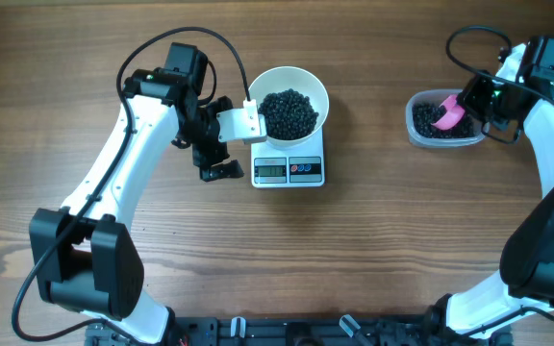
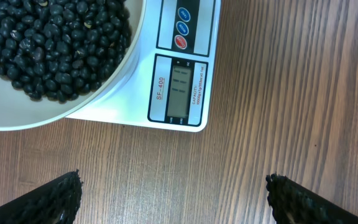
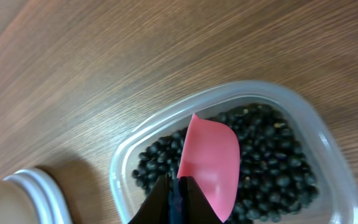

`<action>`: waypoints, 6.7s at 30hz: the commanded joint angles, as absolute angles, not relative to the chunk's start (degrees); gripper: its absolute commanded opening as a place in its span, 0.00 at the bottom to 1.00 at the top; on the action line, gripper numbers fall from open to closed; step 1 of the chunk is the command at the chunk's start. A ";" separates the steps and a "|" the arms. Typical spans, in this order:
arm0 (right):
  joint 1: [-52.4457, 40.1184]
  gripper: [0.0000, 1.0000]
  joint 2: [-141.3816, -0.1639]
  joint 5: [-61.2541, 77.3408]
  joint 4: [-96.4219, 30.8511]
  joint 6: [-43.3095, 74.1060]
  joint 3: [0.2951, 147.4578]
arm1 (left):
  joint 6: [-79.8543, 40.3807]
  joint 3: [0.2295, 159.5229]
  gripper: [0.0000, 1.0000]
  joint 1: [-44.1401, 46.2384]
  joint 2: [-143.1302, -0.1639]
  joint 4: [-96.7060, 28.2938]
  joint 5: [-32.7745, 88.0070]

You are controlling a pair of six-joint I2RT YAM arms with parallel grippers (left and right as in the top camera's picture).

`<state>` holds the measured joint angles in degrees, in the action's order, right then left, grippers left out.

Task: Scoop item into bowl and weigh 150g on scale
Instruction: 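Dig the pink scoop into the beans with the right gripper, then lift the filled scoop with the right gripper over the white bowl, then tip the scoop with the right gripper to pour beans into the bowl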

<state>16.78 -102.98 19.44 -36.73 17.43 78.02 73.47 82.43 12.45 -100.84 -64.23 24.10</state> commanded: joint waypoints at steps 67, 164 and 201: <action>13.15 0.05 -101.91 22.06 -36.86 20.14 78.24 | 74.59 82.06 1.00 12.64 -101.06 -64.25 25.45; -6.96 0.04 -101.91 45.87 -7.64 -7.55 78.26 | 74.59 82.06 1.00 12.64 -101.06 -64.25 25.45; -10.44 0.04 -101.89 46.74 -5.08 -35.97 78.41 | 74.59 82.06 1.00 12.64 -101.06 -64.25 25.45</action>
<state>-10.31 -102.83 44.97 -4.69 -34.85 77.80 73.47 82.43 12.45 -100.84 -64.20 24.10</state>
